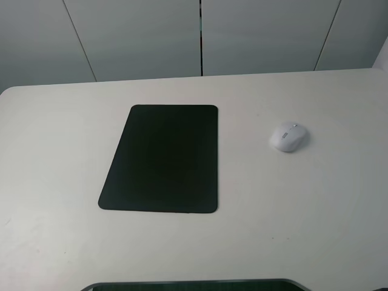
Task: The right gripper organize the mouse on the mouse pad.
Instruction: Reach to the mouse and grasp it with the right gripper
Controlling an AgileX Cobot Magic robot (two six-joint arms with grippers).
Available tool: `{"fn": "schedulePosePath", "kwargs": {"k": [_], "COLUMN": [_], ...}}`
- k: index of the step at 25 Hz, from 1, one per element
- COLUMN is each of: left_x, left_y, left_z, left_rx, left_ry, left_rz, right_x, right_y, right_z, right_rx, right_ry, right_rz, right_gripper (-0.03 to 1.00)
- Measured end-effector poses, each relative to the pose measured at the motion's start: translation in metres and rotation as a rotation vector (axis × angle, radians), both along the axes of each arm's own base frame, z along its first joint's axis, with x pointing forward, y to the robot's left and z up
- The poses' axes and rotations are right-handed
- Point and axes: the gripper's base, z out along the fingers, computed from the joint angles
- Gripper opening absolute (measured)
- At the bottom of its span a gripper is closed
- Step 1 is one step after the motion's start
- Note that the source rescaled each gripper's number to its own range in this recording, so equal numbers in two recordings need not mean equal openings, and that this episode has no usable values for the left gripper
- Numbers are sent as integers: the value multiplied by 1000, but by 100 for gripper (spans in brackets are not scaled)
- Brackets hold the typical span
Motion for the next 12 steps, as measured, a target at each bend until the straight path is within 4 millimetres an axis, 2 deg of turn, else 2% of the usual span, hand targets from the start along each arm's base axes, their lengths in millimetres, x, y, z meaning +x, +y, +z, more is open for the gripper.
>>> {"fn": "schedulePosePath", "kwargs": {"k": [12], "left_x": [0], "left_y": [0], "left_z": [0], "left_rx": [0], "left_ry": [0], "left_rz": [0], "right_x": [0], "right_y": [0], "right_z": [0], "right_rx": [0], "right_ry": [0], "right_rz": [0], "right_gripper": [100]}}
